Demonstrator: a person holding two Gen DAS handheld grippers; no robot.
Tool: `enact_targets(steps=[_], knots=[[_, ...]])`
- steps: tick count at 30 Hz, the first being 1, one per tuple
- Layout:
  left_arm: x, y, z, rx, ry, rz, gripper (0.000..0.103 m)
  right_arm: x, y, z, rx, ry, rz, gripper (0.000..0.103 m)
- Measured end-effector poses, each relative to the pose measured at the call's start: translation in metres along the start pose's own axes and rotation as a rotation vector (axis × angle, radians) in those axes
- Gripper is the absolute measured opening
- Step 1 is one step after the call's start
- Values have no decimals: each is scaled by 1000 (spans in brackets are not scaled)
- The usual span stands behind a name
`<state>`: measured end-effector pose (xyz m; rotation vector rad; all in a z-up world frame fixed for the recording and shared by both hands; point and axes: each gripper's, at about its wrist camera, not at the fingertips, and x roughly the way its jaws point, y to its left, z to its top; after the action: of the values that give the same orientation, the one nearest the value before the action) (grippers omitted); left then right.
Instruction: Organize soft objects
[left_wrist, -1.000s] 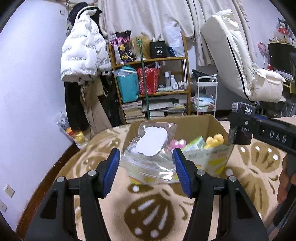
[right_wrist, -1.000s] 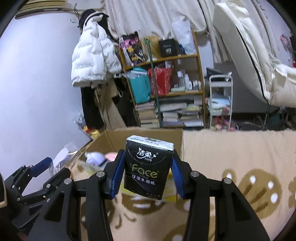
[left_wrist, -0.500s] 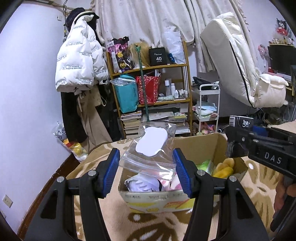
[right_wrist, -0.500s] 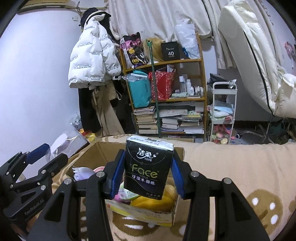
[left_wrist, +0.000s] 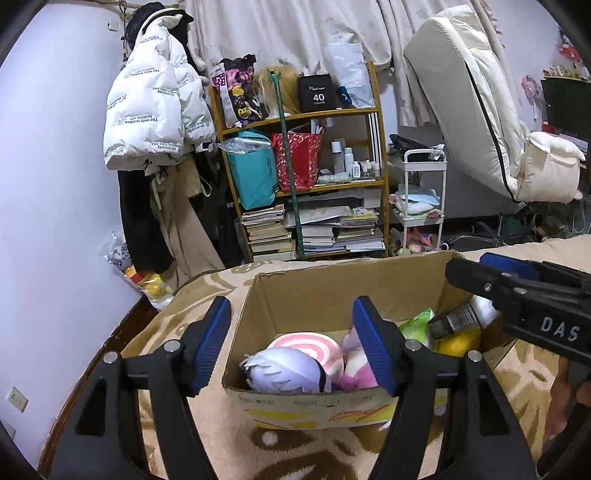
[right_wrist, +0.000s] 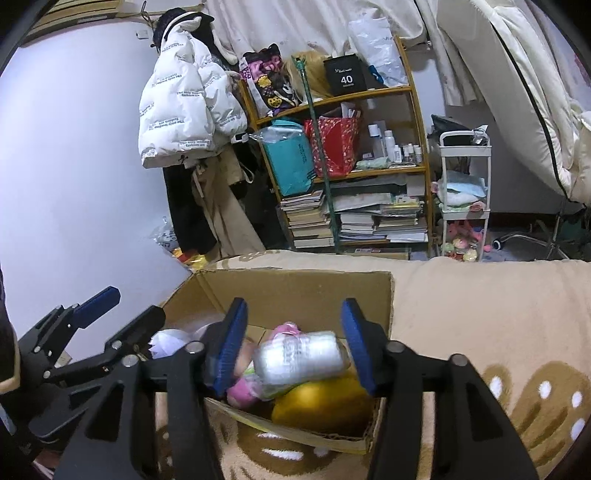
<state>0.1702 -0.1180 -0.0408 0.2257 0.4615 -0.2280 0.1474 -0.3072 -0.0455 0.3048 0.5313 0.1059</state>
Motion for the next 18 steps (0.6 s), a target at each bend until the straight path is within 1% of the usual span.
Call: enact_targets(steps=[2,3,4,5,6,9,10,12,15,18], knots=[[0,2,-1,-5,9,6,72,-3,0,0,4,-6,4,63],[-1,4,-1,-10,14,10,75,-4,1,0,6,-8,5,64],[-3,6,-1,-16,12,12,81,-5,1,0,6,-9,5,65],[-6,8,-1,-20,6,17,85,-7,1,1,9,-12,6,68],[-10,10,0,-25,-2,23,86,-9,2,1,12,-15,7,73],[-20,14,3,-29,-18,32,91,-19,1,3,23,-36,2,76],[-25,16,4,-28,-24,38,95,-23,0,4,31,-40,1,77],[-31,19,5,-30,-30,44,96,-30,-3,6,60,-49,3,87],[-42,22,5,-22,-32,50,97,-43,-7,7,83,-62,0,89],[-57,22,3,0,-43,58,98,-56,-6,9,62,-59,-25,91]])
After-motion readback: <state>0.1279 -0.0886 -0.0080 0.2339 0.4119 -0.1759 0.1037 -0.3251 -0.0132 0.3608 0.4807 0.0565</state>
